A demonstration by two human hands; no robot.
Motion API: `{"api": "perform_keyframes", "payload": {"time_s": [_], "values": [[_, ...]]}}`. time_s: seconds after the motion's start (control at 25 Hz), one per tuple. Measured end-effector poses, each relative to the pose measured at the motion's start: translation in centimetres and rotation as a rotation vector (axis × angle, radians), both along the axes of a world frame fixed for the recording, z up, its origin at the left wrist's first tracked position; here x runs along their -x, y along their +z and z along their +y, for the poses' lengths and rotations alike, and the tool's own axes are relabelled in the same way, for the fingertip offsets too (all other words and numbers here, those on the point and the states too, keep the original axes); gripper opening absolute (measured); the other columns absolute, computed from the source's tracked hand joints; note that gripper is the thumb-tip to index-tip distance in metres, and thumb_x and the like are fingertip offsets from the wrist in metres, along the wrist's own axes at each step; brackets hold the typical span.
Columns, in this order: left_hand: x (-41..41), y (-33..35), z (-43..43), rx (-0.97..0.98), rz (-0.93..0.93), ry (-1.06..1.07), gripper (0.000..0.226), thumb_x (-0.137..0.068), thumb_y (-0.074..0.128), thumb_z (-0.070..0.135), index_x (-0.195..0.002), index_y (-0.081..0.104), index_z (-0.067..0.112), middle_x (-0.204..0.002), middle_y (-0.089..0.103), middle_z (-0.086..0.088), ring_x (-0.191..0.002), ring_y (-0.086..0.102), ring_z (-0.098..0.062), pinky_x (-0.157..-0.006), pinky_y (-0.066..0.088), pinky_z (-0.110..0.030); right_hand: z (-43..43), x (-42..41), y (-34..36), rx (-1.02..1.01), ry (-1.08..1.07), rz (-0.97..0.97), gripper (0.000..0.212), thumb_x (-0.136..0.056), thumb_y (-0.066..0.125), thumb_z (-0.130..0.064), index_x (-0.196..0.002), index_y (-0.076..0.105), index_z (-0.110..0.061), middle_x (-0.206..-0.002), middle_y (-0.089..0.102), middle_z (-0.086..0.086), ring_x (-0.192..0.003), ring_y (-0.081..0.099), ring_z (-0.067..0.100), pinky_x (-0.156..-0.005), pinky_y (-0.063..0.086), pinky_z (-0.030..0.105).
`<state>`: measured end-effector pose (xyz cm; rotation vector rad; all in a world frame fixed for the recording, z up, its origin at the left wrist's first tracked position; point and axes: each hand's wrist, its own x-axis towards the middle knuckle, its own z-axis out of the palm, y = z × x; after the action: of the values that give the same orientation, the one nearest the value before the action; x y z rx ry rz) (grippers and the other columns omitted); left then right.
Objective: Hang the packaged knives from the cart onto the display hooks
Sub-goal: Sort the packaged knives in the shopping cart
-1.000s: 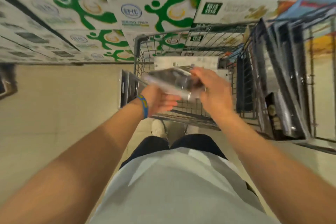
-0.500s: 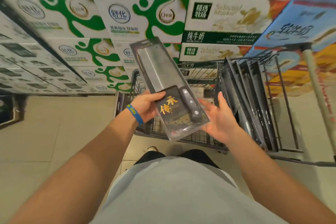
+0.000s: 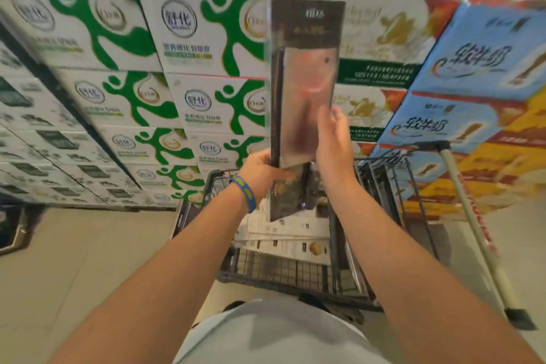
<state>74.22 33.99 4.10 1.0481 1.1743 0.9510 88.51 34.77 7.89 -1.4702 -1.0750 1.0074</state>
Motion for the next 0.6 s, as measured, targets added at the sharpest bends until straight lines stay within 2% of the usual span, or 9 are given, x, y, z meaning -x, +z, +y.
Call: {"api": "perform_keyframes", "payload": {"time_s": [0.08, 0.16, 0.24, 0.32, 0.36, 0.4, 0.48, 0.52, 0.6], "values": [[-1.0, 2.0, 0.2, -0.018, -0.050, -0.055, 0.045, -0.069, 0.051, -0.028, -0.093, 0.068, 0.006, -0.077, 0.074, -0.002, -0.077, 0.070, -0.018, -0.064, 0.056, -0.028, 2.0, -0.5, 2.4, -0.071, -0.103, 0.073, 0.042, -0.089, 0.059, -0.068, -0.098, 0.064, -0.028, -0.086, 0.069, -0.024, -0.080, 0.063, -0.009, -0.060, 0.043, 0.005], [-1.3, 4.5, 0.9, -0.071, -0.104, -0.011, 0.048, -0.067, 0.048, -0.013, -0.108, 0.063, 0.006, -0.094, 0.070, -0.010, -0.094, 0.066, -0.027, -0.079, 0.056, -0.038, 2.7, -0.9, 3.3, -0.124, -0.171, 0.094, 0.038, -0.091, 0.066, -0.059, -0.081, 0.061, -0.023, -0.071, 0.067, -0.018, -0.062, 0.062, -0.010, -0.052, 0.043, 0.007], [-1.1, 7.1, 1.8, -0.150, -0.123, 0.054, 0.044, -0.068, 0.051, 0.005, -0.109, 0.065, 0.013, -0.102, 0.070, -0.009, -0.101, 0.065, -0.031, -0.089, 0.055, -0.045, 2.6, -0.8, 3.9, -0.135, -0.197, 0.095, 0.041, -0.089, 0.067, -0.062, -0.079, 0.059, -0.023, -0.076, 0.067, -0.012, -0.066, 0.065, -0.004, -0.062, 0.051, 0.019], [-0.9, 9.7, 2.5, -0.236, -0.083, 0.094, 0.027, -0.076, 0.059, 0.020, -0.102, 0.068, 0.020, -0.102, 0.072, -0.003, -0.105, 0.066, -0.029, -0.098, 0.051, -0.050, 2.5, -0.6, 5.0, -0.136, -0.185, 0.123, 0.047, -0.086, 0.066, -0.066, -0.084, 0.060, -0.020, -0.086, 0.071, 0.001, -0.082, 0.071, 0.015, -0.075, 0.059, 0.039], [-1.0, 11.1, 2.7, -0.258, -0.058, 0.114, 0.026, -0.079, 0.063, 0.028, -0.103, 0.068, 0.021, -0.102, 0.073, -0.001, -0.105, 0.067, -0.026, -0.100, 0.050, -0.052, 2.5, -0.5, 6.0, -0.146, -0.165, 0.133, 0.054, -0.083, 0.065, -0.069, -0.088, 0.062, -0.015, -0.091, 0.072, 0.009, -0.087, 0.071, 0.025, -0.081, 0.060, 0.047], [-1.0, 12.3, 2.9, -0.268, -0.036, 0.132, 0.035, -0.079, 0.066, 0.036, -0.109, 0.067, 0.020, -0.106, 0.073, -0.001, -0.107, 0.067, -0.024, -0.102, 0.049, -0.052, 2.3, -0.4, 7.0, -0.159, -0.143, 0.135, 0.065, -0.079, 0.065, -0.073, -0.092, 0.061, -0.009, -0.095, 0.072, 0.015, -0.089, 0.070, 0.031, -0.085, 0.059, 0.053], [-1.1, 14.7, 3.4, -0.289, -0.006, 0.140, 0.064, -0.074, 0.072, 0.047, -0.127, 0.060, 0.013, -0.121, 0.068, -0.006, -0.115, 0.063, -0.026, -0.103, 0.048, -0.053, 2.1, -0.6, 9.1, -0.195, -0.106, 0.149, 0.079, -0.071, 0.065, -0.077, -0.099, 0.059, -0.004, -0.094, 0.072, 0.014, -0.082, 0.070, 0.030, -0.087, 0.057, 0.056], [-1.2, 15.9, 3.7, -0.320, -0.005, 0.117, 0.067, -0.073, 0.074, 0.047, -0.128, 0.060, 0.011, -0.122, 0.068, -0.008, -0.115, 0.064, -0.027, -0.101, 0.050, -0.051, 2.1, -1.0, 9.9, -0.213, -0.090, 0.140, 0.080, -0.070, 0.065, -0.077, -0.100, 0.059, -0.004, -0.089, 0.073, 0.010, -0.077, 0.069, 0.025, -0.086, 0.058, 0.055], [-1.5, 18.0, 4.5, -0.392, -0.011, 0.070, 0.046, -0.075, 0.076, 0.042, -0.112, 0.068, 0.015, -0.104, 0.074, -0.003, -0.102, 0.070, -0.024, -0.089, 0.057, -0.045, 2.1, -1.8, 11.1, -0.234, -0.067, 0.109, 0.073, -0.072, 0.066, -0.076, -0.101, 0.062, -0.008, -0.083, 0.074, 0.003, -0.077, 0.070, 0.020, -0.083, 0.060, 0.052]]}}
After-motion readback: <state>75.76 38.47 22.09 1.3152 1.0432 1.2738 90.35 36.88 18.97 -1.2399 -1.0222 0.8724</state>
